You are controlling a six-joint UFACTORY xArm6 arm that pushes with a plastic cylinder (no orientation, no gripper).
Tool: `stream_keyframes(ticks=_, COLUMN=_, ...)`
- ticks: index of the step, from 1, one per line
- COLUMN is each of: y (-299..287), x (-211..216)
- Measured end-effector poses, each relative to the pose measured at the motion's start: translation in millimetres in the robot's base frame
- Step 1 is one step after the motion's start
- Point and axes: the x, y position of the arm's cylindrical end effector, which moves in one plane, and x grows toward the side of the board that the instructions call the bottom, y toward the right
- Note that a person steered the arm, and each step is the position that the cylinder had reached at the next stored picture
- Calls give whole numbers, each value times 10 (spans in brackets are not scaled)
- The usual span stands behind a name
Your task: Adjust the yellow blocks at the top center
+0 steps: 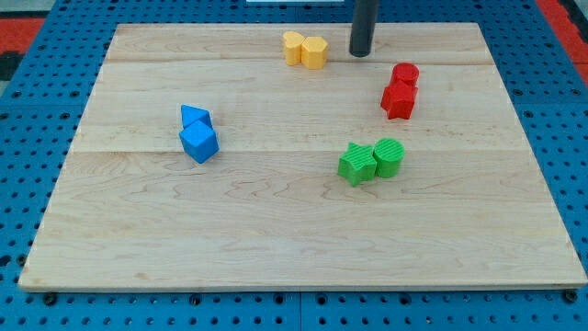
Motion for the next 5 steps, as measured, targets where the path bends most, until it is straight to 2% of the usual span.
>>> stream_keyframes(ticks=2, y=-219, x=0)
stream_keyframes(ticks=3, y=-218, x=365)
stream_keyframes(ticks=4, y=-340, x=465)
stream_keyframes(ticks=5, y=-373, x=190)
